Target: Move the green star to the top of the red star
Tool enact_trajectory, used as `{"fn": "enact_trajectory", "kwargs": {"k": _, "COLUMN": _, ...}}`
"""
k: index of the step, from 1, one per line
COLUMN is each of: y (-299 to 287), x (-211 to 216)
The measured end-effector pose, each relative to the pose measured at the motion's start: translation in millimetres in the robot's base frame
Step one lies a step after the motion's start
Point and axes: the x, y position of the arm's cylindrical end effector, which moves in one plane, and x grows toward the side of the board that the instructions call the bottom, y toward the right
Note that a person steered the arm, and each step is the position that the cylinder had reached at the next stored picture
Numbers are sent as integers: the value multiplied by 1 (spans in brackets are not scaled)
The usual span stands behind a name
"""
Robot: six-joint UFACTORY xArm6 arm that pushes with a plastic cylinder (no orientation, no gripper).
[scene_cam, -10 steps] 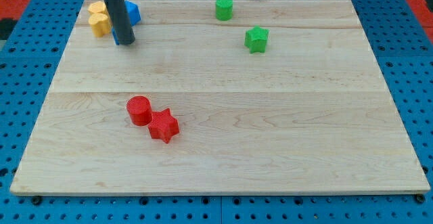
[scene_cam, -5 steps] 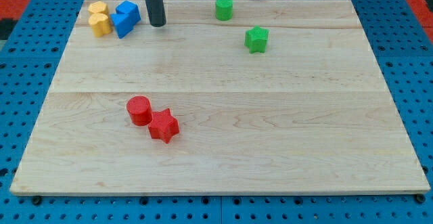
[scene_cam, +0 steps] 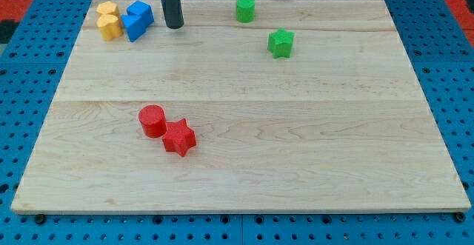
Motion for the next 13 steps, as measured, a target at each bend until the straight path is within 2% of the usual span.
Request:
{"fn": "enact_trajectory", "kwargs": {"k": 1, "y": 16, "x": 7}}
{"fn": "enact_trajectory", "kwargs": {"k": 2, "y": 79, "x": 4}}
{"fn": "enact_trajectory", "kwargs": {"k": 3, "y": 167, "x": -4}}
{"fn": "enact_trajectory", "kwargs": {"k": 4, "y": 195, "x": 45}}
{"fn": "enact_trajectory", "kwargs": {"k": 6, "y": 196, "x": 146}}
{"fn": "enact_trajectory", "kwargs": {"k": 7, "y": 224, "x": 164}}
{"fn": "enact_trajectory", "kwargs": {"k": 8, "y": 167, "x": 198}}
{"fn": "enact_trajectory", "kwargs": {"k": 9, "y": 130, "x": 191}}
{"fn": "enact_trajectory", "kwargs": {"k": 10, "y": 123, "x": 171}}
{"fn": "enact_trajectory", "kwargs": {"k": 11, "y": 74, "x": 173}}
{"fn": "enact_trajectory", "kwargs": {"k": 12, "y": 56, "x": 177}}
{"fn": "enact_trajectory", "kwargs": {"k": 13, "y": 122, "x": 117}}
